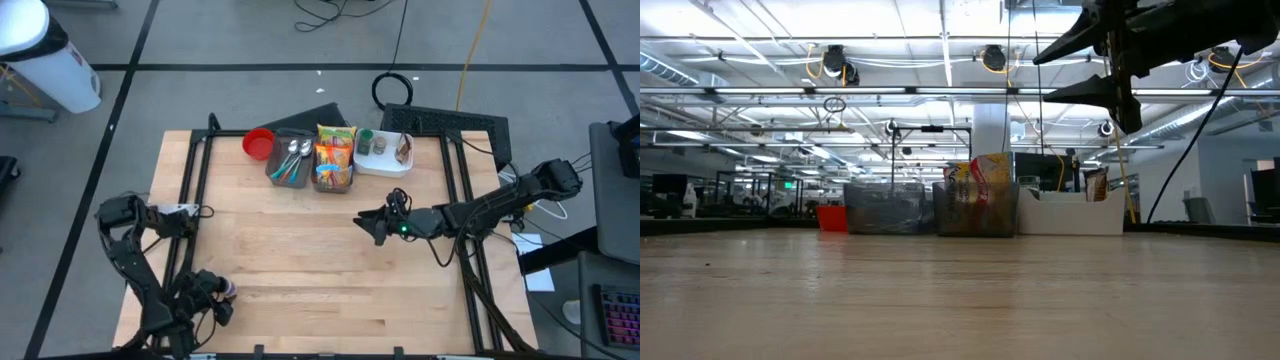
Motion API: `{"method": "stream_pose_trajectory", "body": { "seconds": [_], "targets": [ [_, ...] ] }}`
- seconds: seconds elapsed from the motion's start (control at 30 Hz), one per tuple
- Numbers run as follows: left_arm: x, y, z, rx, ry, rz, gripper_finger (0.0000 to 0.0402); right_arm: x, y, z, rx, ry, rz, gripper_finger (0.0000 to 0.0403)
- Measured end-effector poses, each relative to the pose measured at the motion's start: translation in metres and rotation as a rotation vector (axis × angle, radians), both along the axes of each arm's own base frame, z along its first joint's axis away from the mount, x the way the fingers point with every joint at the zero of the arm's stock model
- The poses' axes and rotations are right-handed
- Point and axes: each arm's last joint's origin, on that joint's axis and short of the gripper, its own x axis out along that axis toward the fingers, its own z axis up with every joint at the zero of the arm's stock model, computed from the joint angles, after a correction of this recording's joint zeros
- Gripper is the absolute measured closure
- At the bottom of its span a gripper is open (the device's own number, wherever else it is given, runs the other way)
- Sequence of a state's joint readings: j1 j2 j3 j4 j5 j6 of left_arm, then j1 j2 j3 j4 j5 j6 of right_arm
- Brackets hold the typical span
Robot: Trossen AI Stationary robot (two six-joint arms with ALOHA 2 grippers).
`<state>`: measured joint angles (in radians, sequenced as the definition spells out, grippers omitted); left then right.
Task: Pick & Place Food Item
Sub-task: Put the purple seasoning bottle into the white bin
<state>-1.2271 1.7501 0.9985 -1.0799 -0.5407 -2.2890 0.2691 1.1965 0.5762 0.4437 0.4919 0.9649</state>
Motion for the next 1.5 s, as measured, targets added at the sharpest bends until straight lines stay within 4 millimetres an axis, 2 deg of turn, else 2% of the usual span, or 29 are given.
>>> {"method": "stream_pose_trajectory", "body": {
  "seconds": [0.3, 0.63, 1.1, 1.5],
  "targets": [
    [0.007, -0.003, -0.012, -0.058, 0.004, 0.025, 0.0062, 0.0, 0.0, 0.0, 0.002, 0.003, 0.025, 0.0195],
    [0.008, -0.001, -0.013, -0.042, 0.001, 0.032, 0.0066, 0.0, 0.0, 0.0, 0.005, 0.002, 0.024, 0.0195],
    [0.017, 0.003, -0.012, -0.012, -0.037, 0.031, 0.0176, 0.0, 0.0, 0.0, 0.006, 0.002, 0.024, 0.0195],
    [0.022, 0.006, -0.012, -0.011, -0.038, 0.052, 0.0187, 0.0, 0.0, 0.0, 0.006, 0.002, 0.024, 0.0195]
  ]
}}
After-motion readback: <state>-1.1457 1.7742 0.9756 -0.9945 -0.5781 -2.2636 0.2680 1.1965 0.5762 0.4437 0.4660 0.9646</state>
